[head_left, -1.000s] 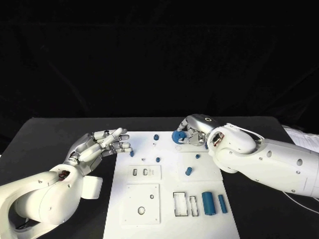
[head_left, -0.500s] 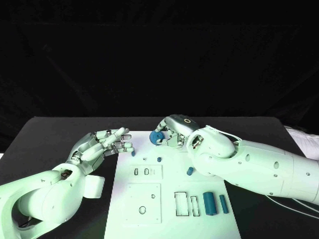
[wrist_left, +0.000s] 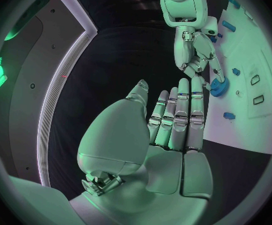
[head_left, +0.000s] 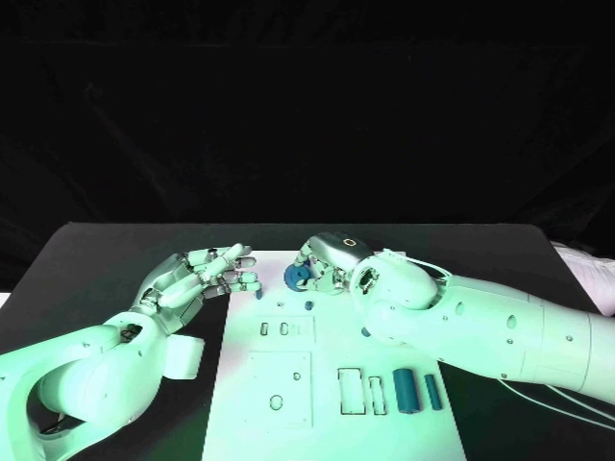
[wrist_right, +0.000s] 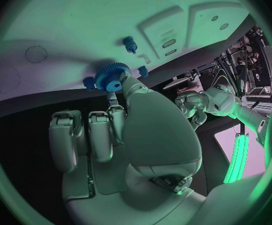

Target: Assemble the parts on the task board

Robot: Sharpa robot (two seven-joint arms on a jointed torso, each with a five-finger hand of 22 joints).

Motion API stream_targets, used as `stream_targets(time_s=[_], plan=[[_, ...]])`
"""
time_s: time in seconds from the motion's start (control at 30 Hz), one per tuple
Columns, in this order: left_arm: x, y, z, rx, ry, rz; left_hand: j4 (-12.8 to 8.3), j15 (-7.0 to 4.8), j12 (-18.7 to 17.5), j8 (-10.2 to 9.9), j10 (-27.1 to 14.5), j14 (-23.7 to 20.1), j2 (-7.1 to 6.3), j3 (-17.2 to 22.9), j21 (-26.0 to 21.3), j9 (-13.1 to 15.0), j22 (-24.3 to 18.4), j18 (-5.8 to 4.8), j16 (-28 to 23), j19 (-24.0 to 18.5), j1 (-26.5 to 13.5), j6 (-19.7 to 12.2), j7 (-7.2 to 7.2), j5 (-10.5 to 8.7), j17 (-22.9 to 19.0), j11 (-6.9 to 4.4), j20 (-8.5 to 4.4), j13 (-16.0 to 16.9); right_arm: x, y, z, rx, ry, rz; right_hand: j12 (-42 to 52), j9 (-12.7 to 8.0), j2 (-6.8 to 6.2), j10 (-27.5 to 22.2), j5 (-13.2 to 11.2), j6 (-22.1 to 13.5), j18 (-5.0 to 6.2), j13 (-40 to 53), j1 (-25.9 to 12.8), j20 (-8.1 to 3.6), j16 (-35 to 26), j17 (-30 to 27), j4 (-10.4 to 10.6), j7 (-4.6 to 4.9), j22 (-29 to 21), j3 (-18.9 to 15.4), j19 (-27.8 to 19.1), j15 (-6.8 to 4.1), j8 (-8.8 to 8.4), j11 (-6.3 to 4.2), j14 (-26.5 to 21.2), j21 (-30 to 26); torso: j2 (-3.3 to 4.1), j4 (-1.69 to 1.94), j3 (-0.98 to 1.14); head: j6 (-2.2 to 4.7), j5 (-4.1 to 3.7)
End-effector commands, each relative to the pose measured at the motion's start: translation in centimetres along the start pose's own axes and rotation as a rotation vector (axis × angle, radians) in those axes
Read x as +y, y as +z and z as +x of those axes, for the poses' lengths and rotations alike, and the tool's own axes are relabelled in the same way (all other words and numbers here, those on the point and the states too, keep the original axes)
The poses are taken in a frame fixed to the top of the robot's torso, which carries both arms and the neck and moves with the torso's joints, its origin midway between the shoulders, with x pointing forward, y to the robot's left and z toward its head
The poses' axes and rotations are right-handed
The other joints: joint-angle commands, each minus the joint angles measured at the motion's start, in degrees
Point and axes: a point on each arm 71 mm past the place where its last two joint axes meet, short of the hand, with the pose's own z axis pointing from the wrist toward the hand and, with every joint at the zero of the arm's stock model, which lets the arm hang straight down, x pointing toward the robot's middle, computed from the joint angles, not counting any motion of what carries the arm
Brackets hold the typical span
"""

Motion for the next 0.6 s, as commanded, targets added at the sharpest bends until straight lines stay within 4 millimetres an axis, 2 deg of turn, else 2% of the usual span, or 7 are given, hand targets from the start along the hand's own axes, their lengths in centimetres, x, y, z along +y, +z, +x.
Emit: stream_targets(time_s=[0.03,0.13,0.33,0.6], plan=[[-0.09,0.03,0.2,0.019,-0.01,0.006,-0.3,0.25,-0.2,-0.3,0.1,-0.2,-0.01,0.0,0.3,0.0,0.0,0.54,-0.2,0.2,0.4,0.2,0.19,-0.05,0.1,0.24,0.15,-0.1,-0.13,0.05,0.33,0.031,-0.036,0.01,-0.5,1.6,0.06,0.3,0.3,1.9,-0.34,3.3,-0.6,-0.19,-0.3,3.4,0.3,-1.5,9.6,0.6,1.8,-0.29,0.91,0.07,3.8,0.1,-0.02,-0.08,0.06,-0.14,0.08],[-0.09,0.02,0.18,0.019,-0.01,0.006,-0.3,0.25,-0.2,-0.3,0.1,-0.2,-0.01,0.0,0.3,0.0,0.0,0.54,-0.2,0.2,0.4,0.2,0.19,-0.05,0.1,0.24,0.15,-0.1,-0.35,0.05,0.35,0.03,-0.044,0.024,-1.0,1.4,-0.34,0.0,0.2,1.2,-0.31,3.0,-1.2,-0.07,-0.3,3.4,0.4,-1.2,9.4,0.7,1.7,-0.12,0.45,0.31,3.8,0.0,0.02,-0.11,0.05,-0.14,0.1],[-0.1,0.01,0.15,0.018,-0.01,0.005,-0.3,0.25,-0.2,-0.3,0.1,-0.2,-0.01,0.0,0.3,0.0,0.0,0.54,-0.2,0.2,0.4,0.2,0.19,-0.05,0.1,0.24,0.15,-0.1,-0.61,0.03,0.21,0.008,-0.052,0.047,-3.3,0.6,-1.67,-1.1,-0.6,-2.5,-0.27,1.7,-2.9,0.7,-0.4,3.3,0.8,0.3,9.2,0.8,1.5,0.9,-2.07,1.56,3.8,-0.1,-0.01,-0.09,0.05,-0.05,0.0],[-0.1,0.0,0.14,0.018,-0.01,0.005,-0.3,0.25,-0.2,-0.3,0.1,-0.2,-0.01,0.0,0.3,0.0,0.0,0.54,-0.2,0.2,0.4,0.2,0.19,-0.05,0.1,0.24,0.15,-0.1,-0.6,0.09,0.2,0.002,-0.053,0.056,-6.7,0.2,-3.09,-2.6,-2.3,-5.2,-0.22,-0.3,-5.3,1.55,-0.4,3.5,2.2,1.0,9.1,0.5,1.4,1.64,-3.37,2.31,3.8,-0.2,-0.01,-0.09,0.05,0.08,-0.06]])
